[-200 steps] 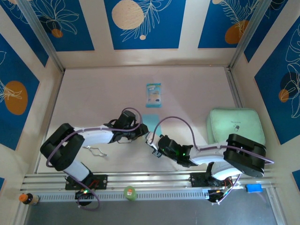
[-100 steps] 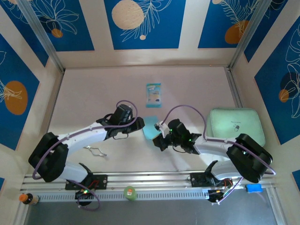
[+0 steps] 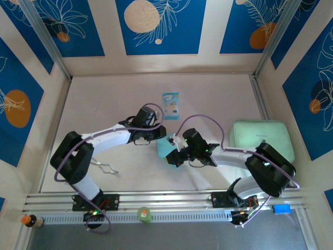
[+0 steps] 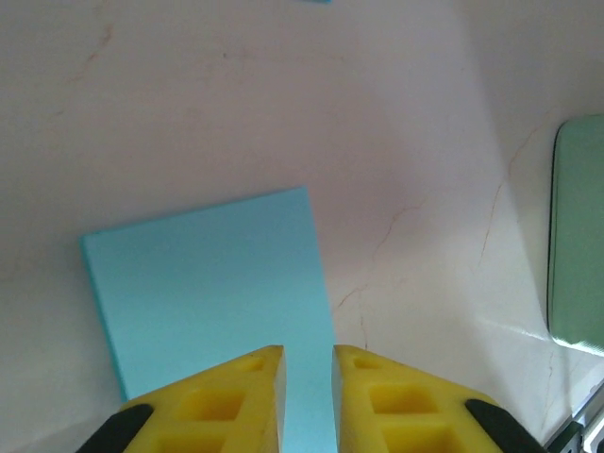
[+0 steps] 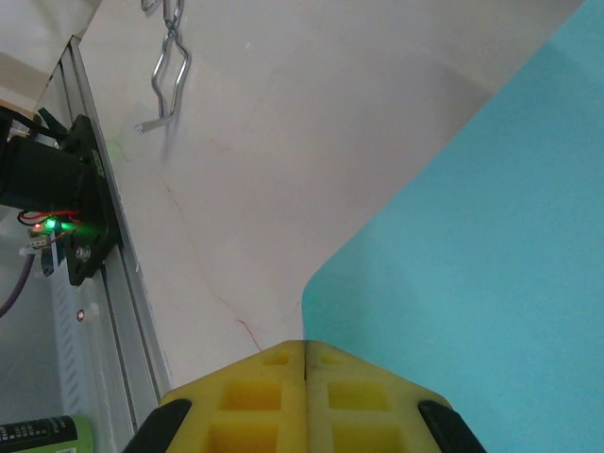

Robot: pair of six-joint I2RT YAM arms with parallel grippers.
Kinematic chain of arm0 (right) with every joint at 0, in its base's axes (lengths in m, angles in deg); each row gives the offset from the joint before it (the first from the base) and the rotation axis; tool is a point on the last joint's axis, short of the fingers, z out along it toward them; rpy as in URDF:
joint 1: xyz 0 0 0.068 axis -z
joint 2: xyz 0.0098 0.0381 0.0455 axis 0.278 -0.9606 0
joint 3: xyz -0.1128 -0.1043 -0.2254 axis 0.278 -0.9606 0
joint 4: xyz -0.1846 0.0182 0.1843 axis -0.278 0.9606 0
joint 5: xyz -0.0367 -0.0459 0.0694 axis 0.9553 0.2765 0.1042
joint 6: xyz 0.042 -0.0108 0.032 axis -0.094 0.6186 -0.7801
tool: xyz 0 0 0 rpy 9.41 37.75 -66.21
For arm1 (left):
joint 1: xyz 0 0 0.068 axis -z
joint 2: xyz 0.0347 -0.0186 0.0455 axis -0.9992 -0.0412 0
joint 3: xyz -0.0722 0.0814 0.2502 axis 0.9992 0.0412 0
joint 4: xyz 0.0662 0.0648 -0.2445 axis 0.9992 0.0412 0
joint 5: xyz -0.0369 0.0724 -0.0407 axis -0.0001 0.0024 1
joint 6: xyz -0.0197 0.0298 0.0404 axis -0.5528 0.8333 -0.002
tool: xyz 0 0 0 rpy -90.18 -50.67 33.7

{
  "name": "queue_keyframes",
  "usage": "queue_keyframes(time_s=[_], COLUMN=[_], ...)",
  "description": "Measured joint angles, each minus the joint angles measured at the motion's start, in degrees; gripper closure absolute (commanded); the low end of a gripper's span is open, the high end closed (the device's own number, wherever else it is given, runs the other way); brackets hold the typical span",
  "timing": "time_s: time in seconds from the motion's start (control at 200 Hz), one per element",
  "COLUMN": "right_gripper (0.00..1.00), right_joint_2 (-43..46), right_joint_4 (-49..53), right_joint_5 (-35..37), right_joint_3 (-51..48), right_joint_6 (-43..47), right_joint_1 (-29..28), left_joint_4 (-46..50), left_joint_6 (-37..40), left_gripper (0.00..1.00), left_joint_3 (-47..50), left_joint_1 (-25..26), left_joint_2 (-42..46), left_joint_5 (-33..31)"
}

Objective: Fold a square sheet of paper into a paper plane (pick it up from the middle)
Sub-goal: Third fold the triangle at the center of the table.

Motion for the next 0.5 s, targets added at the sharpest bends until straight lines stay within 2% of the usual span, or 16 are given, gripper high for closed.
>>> queue_keyframes(time_s=[0.29, 0.5], right_gripper=[1.00, 1.00], right_joint_2=[-1.97, -2.27], right_joint_4=[-0.42, -0.79], right_joint_5=[-0.11, -0.96], right_joint_3=[0.00, 0.00], right_joint_6=[-1.09, -1.53], right_joint_1=[-0.11, 0.35], left_joint_4=[-0.63, -0.48], left_joint_6=[1.64, 2.03], left_gripper=[0.83, 0.83], left_joint_3=[-3.37, -3.37], left_joint_1=[-0.15, -0.15], left_joint_2=[-10.34, -13.00], left_joint_5=[5.64, 6.69])
